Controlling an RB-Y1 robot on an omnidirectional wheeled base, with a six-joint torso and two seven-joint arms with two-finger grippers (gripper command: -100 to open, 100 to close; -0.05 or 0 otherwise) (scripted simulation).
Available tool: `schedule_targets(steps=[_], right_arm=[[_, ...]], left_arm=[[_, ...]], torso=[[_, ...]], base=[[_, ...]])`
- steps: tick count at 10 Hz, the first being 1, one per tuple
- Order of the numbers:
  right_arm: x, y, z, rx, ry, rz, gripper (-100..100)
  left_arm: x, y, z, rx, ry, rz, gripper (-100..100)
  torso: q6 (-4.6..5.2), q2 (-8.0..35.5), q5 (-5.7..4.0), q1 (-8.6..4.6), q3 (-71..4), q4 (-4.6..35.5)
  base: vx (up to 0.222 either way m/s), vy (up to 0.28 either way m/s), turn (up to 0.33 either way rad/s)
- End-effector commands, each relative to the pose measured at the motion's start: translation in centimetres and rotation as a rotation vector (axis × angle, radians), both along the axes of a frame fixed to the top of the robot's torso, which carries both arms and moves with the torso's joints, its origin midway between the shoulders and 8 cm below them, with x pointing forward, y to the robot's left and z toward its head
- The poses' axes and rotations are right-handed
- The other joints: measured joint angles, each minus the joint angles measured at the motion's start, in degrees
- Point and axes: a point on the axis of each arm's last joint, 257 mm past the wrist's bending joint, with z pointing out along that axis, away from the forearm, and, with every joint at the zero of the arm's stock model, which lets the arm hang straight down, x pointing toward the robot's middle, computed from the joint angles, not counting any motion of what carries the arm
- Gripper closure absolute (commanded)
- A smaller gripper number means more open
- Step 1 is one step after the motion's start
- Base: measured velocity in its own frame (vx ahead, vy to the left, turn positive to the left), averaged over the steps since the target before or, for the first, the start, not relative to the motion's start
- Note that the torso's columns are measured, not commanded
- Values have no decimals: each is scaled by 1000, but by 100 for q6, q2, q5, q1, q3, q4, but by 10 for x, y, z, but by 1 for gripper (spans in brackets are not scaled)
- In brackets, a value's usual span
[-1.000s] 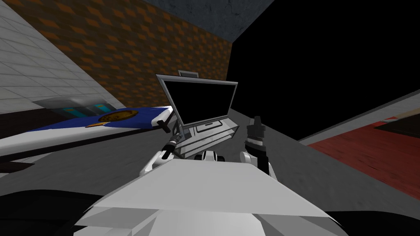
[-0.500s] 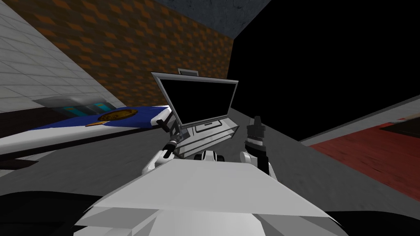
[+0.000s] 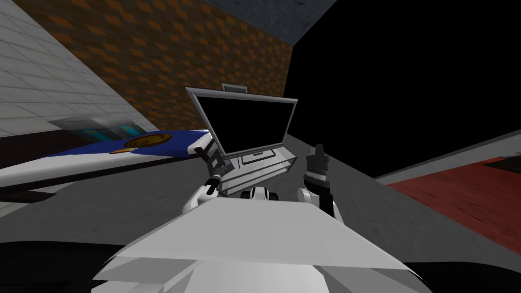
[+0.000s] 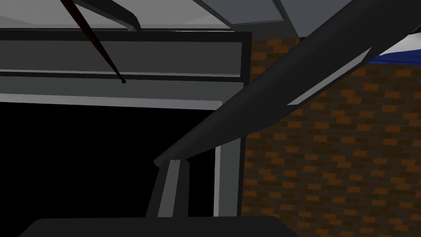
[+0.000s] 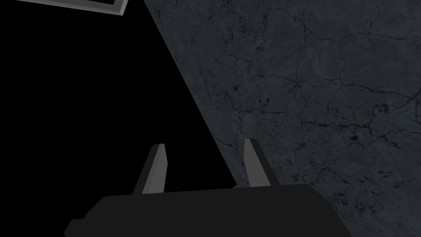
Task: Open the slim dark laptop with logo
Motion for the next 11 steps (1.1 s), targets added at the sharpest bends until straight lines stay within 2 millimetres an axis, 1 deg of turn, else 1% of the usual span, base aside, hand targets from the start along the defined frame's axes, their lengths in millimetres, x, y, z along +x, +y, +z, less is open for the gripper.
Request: schedule_targets(steps=[1, 2, 4, 5, 6, 7, 8, 9, 10, 11], right_arm=[[0, 0, 0, 0, 0, 0, 0], [0, 0, 0, 0, 0, 0, 0], [0, 0, 0, 0, 0, 0, 0], [0, 0, 0, 0, 0, 0, 0], [0, 0, 0, 0, 0, 0, 0], [0, 0, 0, 0, 0, 0, 0], [0, 0, 0, 0, 0, 0, 0], [0, 0, 0, 0, 0, 0, 0], [0, 0, 0, 0, 0, 0, 0], [0, 0, 0, 0, 0, 0, 0]], left_arm=[[10, -4, -15, 80, 33, -27, 100], [7, -3, -21, 78, 47, -23, 100], [19, -10, -32, 149, 69, -57, 100], [14, -9, -42, 145, 91, -53, 100], [20, -14, -47, 179, 103, -73, 100], [18, -13, -52, 177, 113, -72, 100], [23, -19, -59, 209, 129, -93, 100], [21, -19, -62, 207, 136, -92, 100], [25, -9, -53, 201, 133, -72, -100], [29, -1, -48, 200, 134, -58, -100]], torso=[[0, -5, -2, -9, -3, -1], [0, -9, -5, -16, -6, -2], [1, -3, 2, 7, -2, -1], [0, -6, 1, 3, -4, -1], [0, -5, 1, 4, -4, -1], [0, -5, 1, 4, -3, -1], [0, -3, 2, 11, -2, 0], [-1, -3, 2, 7, -2, 0], [0, -2, 0, 4, -2, 0], [2, 10, 1, 8, 5, 3]], base=[[28, -98, 95], [23, -80, 75], [17, -73, 62], [23, -71, 57], [19, -65, 52], [16, -42, 19], [15, -36, 60], [8, -39, 49], [-39, -14, -103], [-89, 13, -186]])
